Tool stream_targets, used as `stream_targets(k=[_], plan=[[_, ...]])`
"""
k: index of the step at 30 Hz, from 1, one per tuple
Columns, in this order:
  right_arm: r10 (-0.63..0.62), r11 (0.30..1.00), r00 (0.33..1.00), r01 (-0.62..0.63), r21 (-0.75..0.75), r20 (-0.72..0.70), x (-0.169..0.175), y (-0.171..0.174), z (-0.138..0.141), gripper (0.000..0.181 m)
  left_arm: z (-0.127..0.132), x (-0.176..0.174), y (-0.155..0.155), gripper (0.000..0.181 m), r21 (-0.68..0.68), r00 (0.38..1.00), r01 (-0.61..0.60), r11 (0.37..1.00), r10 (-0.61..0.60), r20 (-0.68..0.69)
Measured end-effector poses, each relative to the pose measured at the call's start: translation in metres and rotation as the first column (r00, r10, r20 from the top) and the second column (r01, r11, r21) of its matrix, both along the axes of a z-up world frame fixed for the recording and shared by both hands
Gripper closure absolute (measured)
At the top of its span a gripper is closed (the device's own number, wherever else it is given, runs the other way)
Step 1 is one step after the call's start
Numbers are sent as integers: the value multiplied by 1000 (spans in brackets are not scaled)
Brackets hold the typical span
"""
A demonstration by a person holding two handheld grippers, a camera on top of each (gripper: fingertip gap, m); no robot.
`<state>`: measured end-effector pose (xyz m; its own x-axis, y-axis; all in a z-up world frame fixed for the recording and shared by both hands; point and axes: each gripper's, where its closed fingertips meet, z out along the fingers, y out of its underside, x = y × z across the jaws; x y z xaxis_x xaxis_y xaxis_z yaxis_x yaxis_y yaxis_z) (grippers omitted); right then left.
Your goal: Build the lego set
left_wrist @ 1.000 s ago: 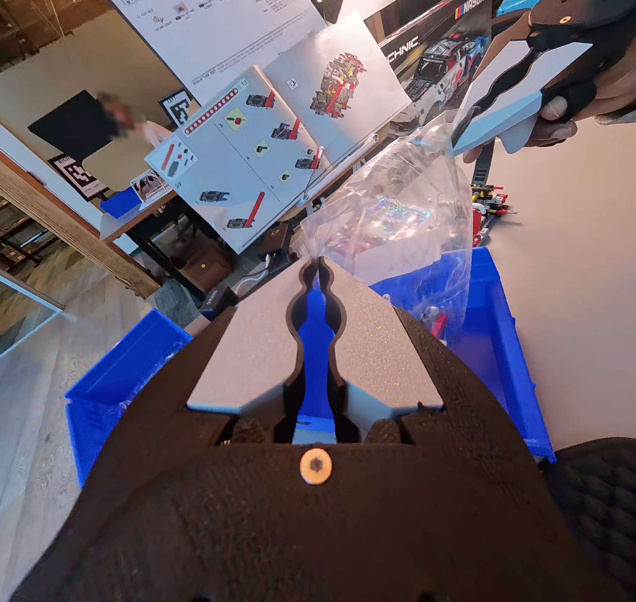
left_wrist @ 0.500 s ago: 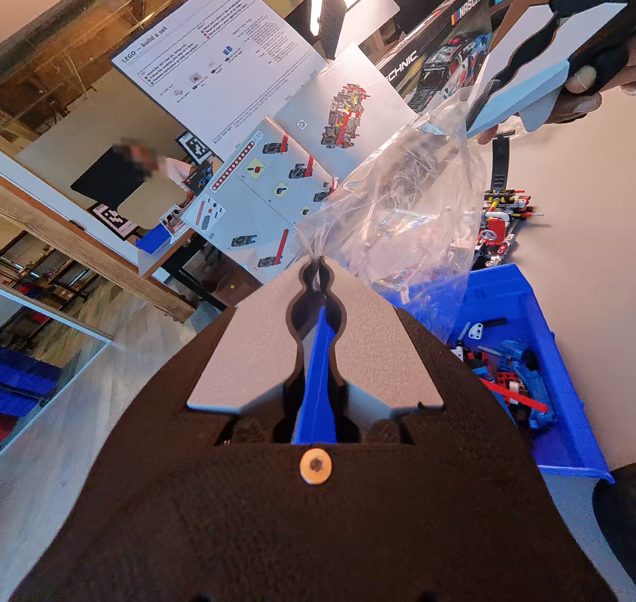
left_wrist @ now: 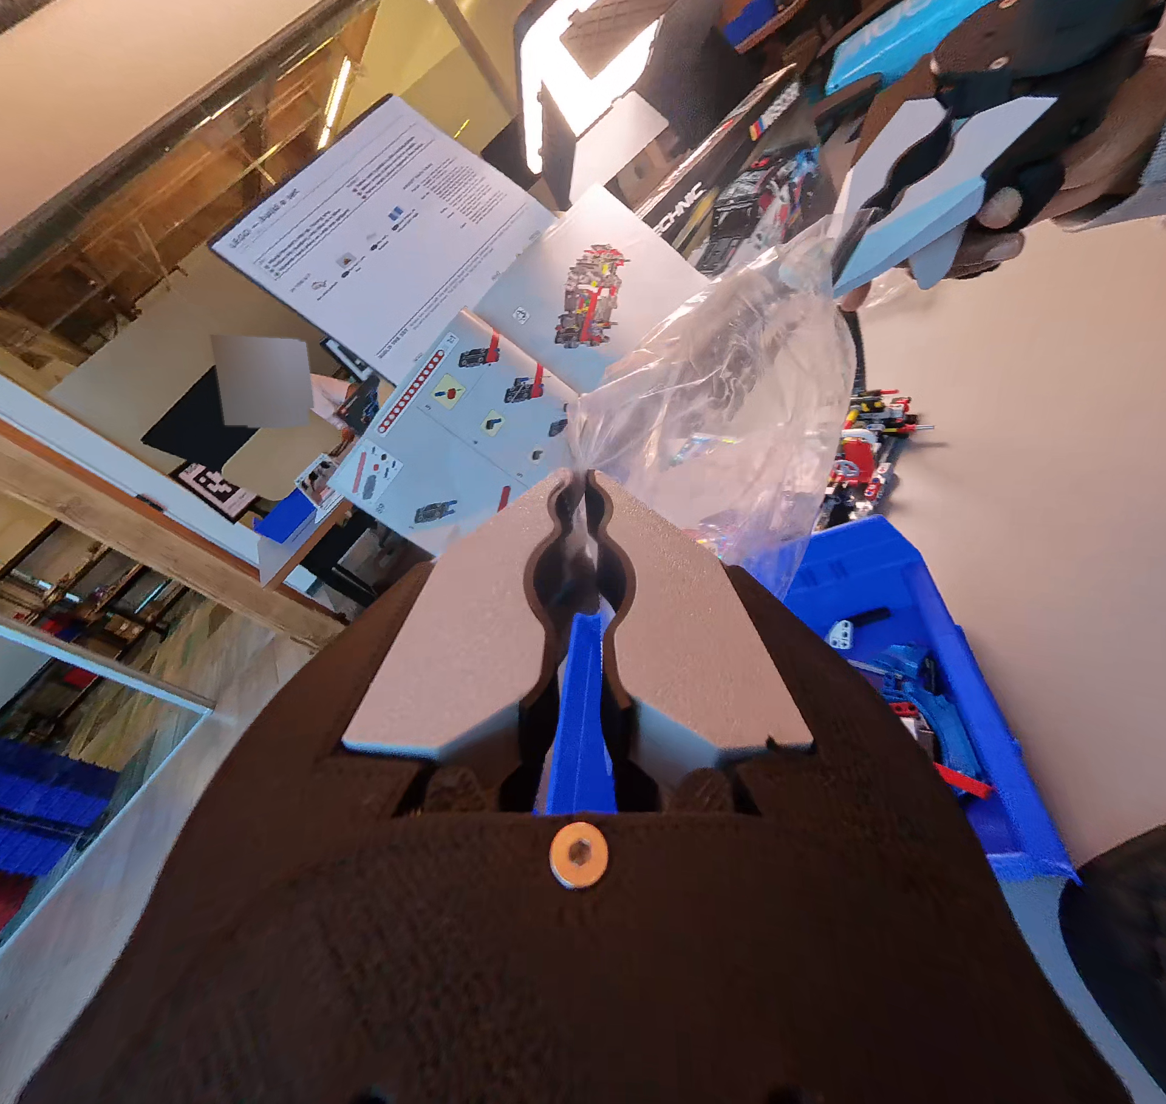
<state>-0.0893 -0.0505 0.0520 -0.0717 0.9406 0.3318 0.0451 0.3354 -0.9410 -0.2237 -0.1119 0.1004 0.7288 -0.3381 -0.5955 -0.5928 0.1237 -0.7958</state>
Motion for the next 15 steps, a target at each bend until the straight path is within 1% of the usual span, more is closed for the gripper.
stream_targets(k=[3, 5, 10, 11, 15], plan=[[2, 996, 1000, -1, 84, -10, 16, -8, -19, 181, -15, 22, -16, 181, -2, 997, 67, 998, -67, -46], [10, 991, 1000, -8, 132, -11, 27, -15, -33, 181, -26, 35, -25, 181, -7, 993, 88, 996, -88, -77], [-17, 983, 996, 1, 184, 85, 45, -22, -80, 180, -65, 57, -36, 181, -103, 978, 137, 985, -151, -145], [-13, 984, 996, -3, 176, 91, 48, -24, -85, 180, -69, 59, -37, 181, -115, 976, 142, 983, -158, -148], [28, 993, 997, -35, 112, 68, 61, -33, -86, 181, -70, 67, -41, 181, -137, 974, 171, 976, -188, -125]])
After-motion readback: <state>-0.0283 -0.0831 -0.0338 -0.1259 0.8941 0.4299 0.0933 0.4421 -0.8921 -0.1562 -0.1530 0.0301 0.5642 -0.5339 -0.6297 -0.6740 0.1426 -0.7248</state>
